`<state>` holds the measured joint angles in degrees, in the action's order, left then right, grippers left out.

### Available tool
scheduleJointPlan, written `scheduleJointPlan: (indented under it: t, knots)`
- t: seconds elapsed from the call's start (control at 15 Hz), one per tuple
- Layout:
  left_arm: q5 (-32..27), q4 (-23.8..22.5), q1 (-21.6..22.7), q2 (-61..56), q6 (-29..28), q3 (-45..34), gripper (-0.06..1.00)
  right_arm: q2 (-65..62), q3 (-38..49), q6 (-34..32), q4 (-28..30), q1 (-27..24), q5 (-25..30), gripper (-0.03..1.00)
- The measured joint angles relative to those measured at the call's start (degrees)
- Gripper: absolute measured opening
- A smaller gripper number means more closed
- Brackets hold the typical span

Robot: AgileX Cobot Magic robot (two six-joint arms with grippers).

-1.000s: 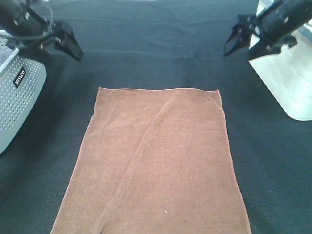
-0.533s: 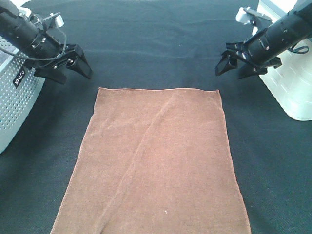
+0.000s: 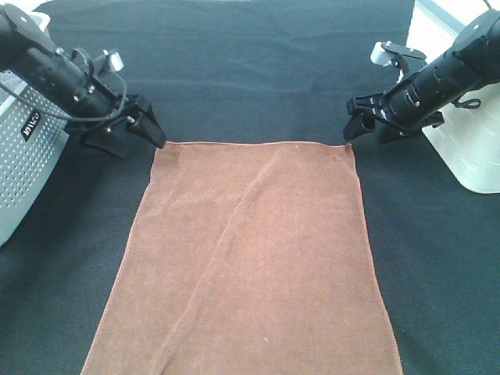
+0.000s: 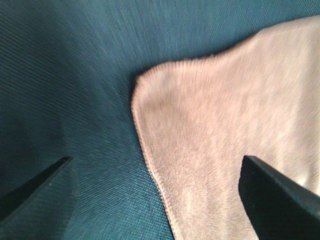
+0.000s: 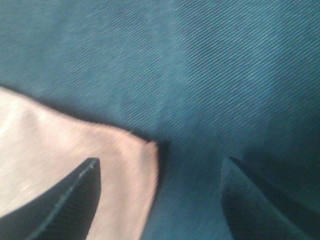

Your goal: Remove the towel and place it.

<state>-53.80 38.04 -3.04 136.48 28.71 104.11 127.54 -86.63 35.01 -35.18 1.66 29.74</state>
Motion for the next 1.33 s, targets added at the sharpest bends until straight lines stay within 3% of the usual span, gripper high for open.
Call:
scheduleJointPlan:
  t: [0.33,0.73,1.33]
  knots:
    - [0.4,0.34,-1.32,1.49,2.12,0.0,0.81,3.61,0.0,6.13,-3.95,1.32,-2.35,0.62]
    - [0.34,1.43,-1.49,2.75,2.41,0.63,0.8,4.64,-0.57,6.47,-7.39,1.89,-4.41,0.59]
    - [-0.06,2.75,-5.39,3.67,3.15,1.09,0.72,4.81,-0.69,6.93,-8.94,1.89,0.74,0.53]
